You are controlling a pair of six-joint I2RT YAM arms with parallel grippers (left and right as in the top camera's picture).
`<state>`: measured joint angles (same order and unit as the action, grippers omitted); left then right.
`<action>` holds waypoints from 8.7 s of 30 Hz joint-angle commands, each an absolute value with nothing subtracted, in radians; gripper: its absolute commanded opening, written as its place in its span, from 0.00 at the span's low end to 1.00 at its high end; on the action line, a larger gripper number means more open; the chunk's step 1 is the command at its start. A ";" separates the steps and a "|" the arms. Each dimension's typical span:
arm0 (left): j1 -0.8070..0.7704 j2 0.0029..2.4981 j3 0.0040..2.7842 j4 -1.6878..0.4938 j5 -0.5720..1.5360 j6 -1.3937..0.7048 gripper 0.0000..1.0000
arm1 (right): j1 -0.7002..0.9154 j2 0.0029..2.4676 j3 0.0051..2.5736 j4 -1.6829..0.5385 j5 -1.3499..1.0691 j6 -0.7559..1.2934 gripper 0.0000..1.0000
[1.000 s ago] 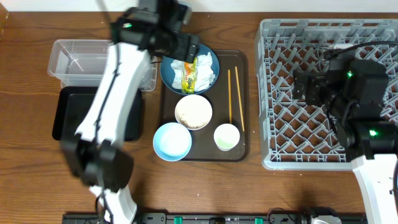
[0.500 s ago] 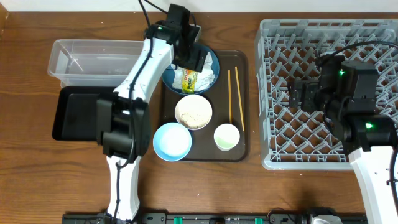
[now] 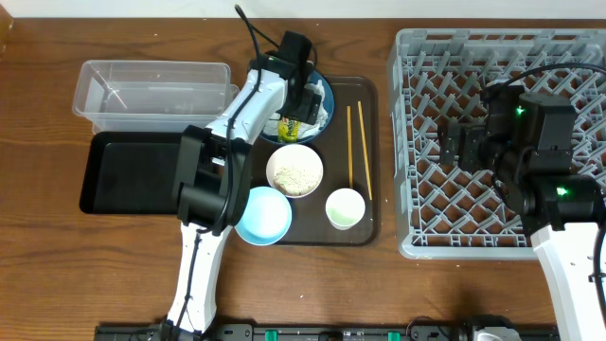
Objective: Sort waste into correct bins and load items into the dishwasher rack
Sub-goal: 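Reach the left gripper to the blue plate and grasp it, then tip the blue plate over the clear bin to dump wrapper and tissue, then return the blue plate to the tray and reach toward the white cup, then grasp the white cup with the left gripper and lift it, then hand the white cup from the left gripper to the right gripper, then place the white cup into the dish rack with the right gripper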
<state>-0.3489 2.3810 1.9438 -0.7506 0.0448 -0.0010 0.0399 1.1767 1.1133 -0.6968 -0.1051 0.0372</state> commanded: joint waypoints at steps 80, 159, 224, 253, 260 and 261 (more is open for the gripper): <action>-0.231 1.865 1.837 -1.249 0.255 -0.202 0.66 | 0.049 1.184 1.131 -0.725 -0.139 0.028 0.99; -0.154 1.689 1.426 -0.821 1.459 -0.120 0.06 | 0.141 1.456 1.130 -0.274 -1.270 0.119 0.75; -0.154 1.689 1.424 -0.886 0.698 -0.120 0.28 | 0.103 1.479 1.615 -1.198 -0.093 0.177 0.41; -0.154 1.689 1.424 -0.897 0.660 -0.120 0.29 | 0.117 1.623 1.277 -1.244 -0.076 0.179 0.68; -0.154 1.689 1.424 -0.897 0.660 -0.120 0.30 | 0.117 1.621 1.340 -1.242 -0.084 0.179 0.81; -0.154 1.689 1.424 -0.897 0.660 -0.120 0.30 | 0.117 1.621 1.369 -1.249 -0.094 0.179 0.81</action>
<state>-0.1532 1.6894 1.4094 -0.8932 0.6727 -0.1299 0.1089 1.6222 1.2930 -1.2449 -0.0811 0.1757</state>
